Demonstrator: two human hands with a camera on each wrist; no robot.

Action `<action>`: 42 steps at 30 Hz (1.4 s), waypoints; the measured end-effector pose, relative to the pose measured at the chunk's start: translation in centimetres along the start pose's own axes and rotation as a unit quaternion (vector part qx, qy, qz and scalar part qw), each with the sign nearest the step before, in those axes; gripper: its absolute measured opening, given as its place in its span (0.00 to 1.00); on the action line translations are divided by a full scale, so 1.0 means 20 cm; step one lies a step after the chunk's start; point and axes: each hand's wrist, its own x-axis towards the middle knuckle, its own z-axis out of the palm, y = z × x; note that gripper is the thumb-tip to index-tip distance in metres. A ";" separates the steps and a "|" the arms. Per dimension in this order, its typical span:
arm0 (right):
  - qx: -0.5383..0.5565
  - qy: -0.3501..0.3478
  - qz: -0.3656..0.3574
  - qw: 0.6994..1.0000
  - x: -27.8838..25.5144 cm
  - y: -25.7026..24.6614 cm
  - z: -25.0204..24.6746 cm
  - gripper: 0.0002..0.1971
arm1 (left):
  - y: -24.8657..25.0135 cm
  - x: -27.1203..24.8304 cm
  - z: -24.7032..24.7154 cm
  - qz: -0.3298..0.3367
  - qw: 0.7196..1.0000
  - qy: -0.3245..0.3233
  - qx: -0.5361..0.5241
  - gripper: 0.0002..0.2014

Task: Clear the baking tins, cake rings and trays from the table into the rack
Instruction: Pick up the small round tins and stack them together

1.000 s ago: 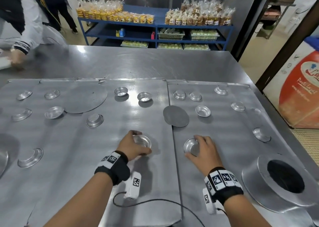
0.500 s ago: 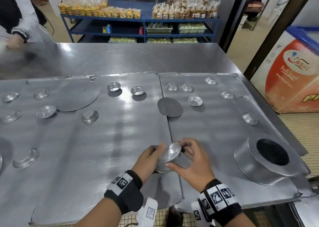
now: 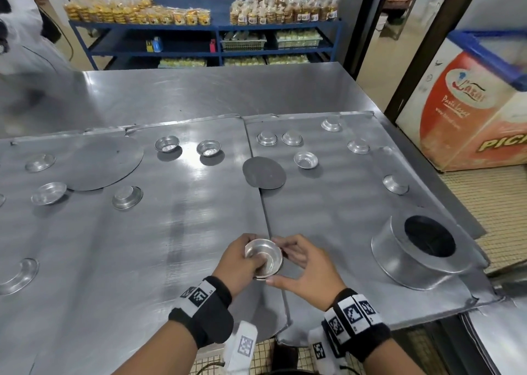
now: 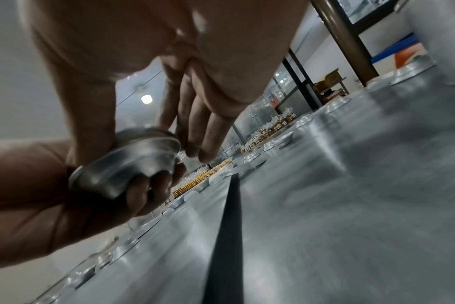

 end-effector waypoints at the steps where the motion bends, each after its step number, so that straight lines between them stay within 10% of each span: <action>1: 0.004 -0.016 0.007 1.000 0.02 0.01 -0.02 0.31 | 0.00 0.01 0.00 0.005 1.000 0.005 0.009 0.19; 9: -0.101 -0.083 0.049 0.990 0.31 0.09 -0.19 0.27 | 0.05 0.16 0.02 0.002 0.999 0.037 0.029 0.15; 16: -0.328 0.012 0.055 0.943 0.78 0.22 -0.38 0.17 | 0.13 0.33 0.05 -0.009 0.997 0.070 0.019 0.14; 25: -0.491 0.062 0.086 0.865 1.40 0.29 -0.64 0.28 | 0.16 0.55 0.09 -0.008 0.994 0.103 0.037 0.14; 32: -0.492 0.006 0.138 0.859 1.63 0.35 -0.74 0.43 | 0.15 0.65 0.10 -0.012 0.990 0.131 0.057 0.14; 42: -0.423 0.039 0.097 0.900 1.56 0.35 -0.76 0.28 | 0.15 0.61 0.12 -0.013 0.989 0.141 0.041 0.14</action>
